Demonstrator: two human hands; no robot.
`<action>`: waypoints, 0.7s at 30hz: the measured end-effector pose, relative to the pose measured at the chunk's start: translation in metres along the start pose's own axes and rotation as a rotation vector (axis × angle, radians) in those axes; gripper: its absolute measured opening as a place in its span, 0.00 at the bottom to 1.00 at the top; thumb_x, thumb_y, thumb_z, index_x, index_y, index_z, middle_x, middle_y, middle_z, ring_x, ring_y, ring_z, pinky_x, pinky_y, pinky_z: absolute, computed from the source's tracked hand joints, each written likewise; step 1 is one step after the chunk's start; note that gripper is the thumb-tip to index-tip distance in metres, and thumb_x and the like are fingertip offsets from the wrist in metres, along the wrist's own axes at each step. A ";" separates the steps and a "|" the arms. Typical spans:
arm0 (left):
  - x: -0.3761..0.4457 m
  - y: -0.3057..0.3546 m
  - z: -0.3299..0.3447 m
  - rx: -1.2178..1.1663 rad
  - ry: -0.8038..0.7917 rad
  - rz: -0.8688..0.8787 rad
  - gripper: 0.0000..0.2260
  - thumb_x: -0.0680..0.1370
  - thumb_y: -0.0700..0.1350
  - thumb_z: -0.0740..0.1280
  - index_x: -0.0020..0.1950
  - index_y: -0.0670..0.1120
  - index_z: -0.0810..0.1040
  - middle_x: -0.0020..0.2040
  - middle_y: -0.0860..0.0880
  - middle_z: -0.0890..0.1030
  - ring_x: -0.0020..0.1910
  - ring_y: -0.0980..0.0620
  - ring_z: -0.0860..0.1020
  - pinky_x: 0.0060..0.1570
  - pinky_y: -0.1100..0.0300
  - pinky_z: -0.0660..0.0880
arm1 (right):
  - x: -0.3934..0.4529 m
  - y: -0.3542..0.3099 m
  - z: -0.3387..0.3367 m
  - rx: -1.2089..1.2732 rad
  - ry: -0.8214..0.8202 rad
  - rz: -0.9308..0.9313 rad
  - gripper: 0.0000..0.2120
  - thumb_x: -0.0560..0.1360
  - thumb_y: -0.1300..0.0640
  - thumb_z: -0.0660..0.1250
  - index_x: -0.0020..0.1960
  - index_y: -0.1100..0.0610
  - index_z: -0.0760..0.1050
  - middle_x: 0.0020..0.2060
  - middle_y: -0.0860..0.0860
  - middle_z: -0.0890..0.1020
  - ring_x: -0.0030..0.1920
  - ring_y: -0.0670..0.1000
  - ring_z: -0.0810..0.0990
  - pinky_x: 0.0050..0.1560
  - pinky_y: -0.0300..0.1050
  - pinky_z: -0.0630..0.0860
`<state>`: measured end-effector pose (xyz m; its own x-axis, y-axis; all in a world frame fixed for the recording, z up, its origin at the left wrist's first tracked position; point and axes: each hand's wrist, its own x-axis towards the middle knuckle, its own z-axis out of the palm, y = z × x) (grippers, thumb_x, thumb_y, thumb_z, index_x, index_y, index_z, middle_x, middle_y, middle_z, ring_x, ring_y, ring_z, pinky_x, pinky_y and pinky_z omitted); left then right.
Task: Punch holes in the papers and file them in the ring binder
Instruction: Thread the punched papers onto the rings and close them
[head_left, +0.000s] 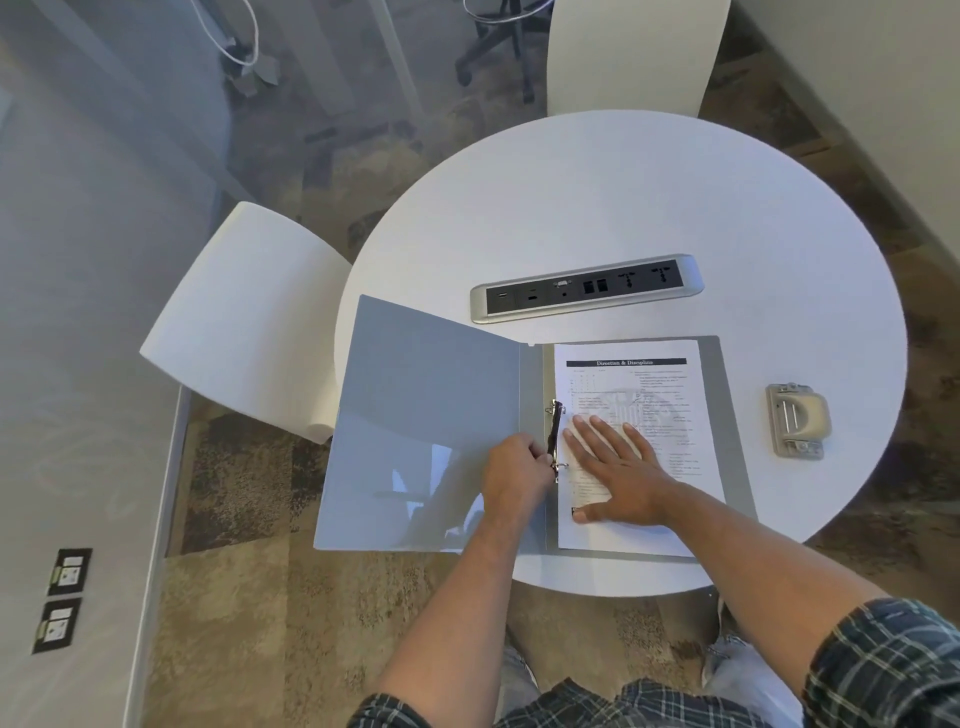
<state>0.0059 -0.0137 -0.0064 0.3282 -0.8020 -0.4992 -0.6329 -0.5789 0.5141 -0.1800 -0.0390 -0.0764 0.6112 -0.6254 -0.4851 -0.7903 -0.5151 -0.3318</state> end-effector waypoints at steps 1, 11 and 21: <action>0.001 -0.002 0.002 -0.034 -0.007 0.006 0.04 0.76 0.44 0.70 0.42 0.47 0.81 0.37 0.51 0.83 0.40 0.49 0.82 0.40 0.56 0.78 | 0.000 0.000 0.000 0.004 -0.003 0.000 0.53 0.72 0.22 0.55 0.79 0.43 0.25 0.77 0.44 0.24 0.77 0.48 0.23 0.70 0.50 0.19; -0.010 -0.013 0.005 -0.094 -0.004 0.093 0.08 0.76 0.37 0.65 0.50 0.46 0.83 0.41 0.51 0.84 0.41 0.52 0.81 0.37 0.67 0.74 | -0.004 -0.003 -0.005 0.030 0.009 0.005 0.54 0.73 0.25 0.60 0.81 0.45 0.30 0.80 0.45 0.29 0.80 0.48 0.29 0.78 0.57 0.31; -0.021 -0.013 0.018 -0.071 0.050 0.116 0.06 0.79 0.43 0.71 0.55 0.47 0.84 0.48 0.50 0.84 0.45 0.50 0.81 0.42 0.60 0.77 | 0.006 -0.015 -0.048 0.129 0.108 0.144 0.36 0.80 0.34 0.60 0.82 0.36 0.46 0.78 0.45 0.63 0.77 0.54 0.62 0.72 0.64 0.57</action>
<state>-0.0055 0.0135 -0.0150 0.2914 -0.8695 -0.3989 -0.6181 -0.4894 0.6152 -0.1622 -0.0632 -0.0353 0.4873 -0.7498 -0.4476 -0.8643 -0.3409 -0.3699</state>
